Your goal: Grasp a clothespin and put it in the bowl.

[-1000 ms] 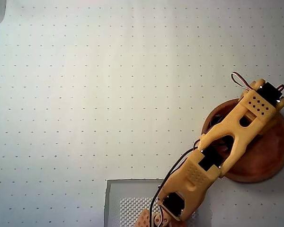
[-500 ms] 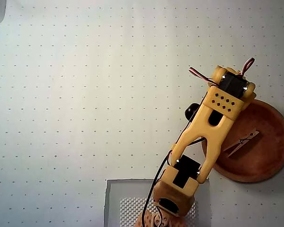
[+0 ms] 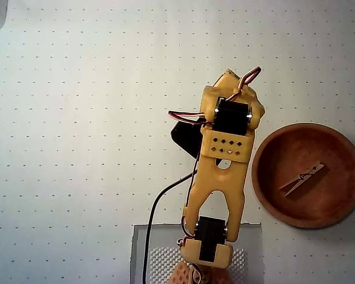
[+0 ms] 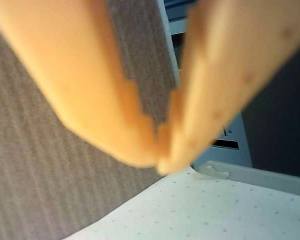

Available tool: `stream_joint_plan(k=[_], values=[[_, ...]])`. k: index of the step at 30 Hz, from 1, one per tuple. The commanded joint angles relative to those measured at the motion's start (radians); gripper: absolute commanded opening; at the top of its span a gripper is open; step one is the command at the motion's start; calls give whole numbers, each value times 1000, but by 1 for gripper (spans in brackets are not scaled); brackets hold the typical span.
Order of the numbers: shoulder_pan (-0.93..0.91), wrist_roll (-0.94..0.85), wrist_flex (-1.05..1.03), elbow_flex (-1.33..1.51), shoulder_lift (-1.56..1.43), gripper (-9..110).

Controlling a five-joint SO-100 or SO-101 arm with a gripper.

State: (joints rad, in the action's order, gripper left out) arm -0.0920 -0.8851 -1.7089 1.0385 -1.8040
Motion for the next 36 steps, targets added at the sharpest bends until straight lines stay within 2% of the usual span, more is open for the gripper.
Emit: stream_joint_plan(k=[1,10,16,26,36], values=[[83,138,26,-40,-92,-3],[204,532,199,-29,-259,-3],[196,727,325,198,-413,-3],[196,782,609,781,-798,-3],[196,785,831,1132,-1043,-3]])
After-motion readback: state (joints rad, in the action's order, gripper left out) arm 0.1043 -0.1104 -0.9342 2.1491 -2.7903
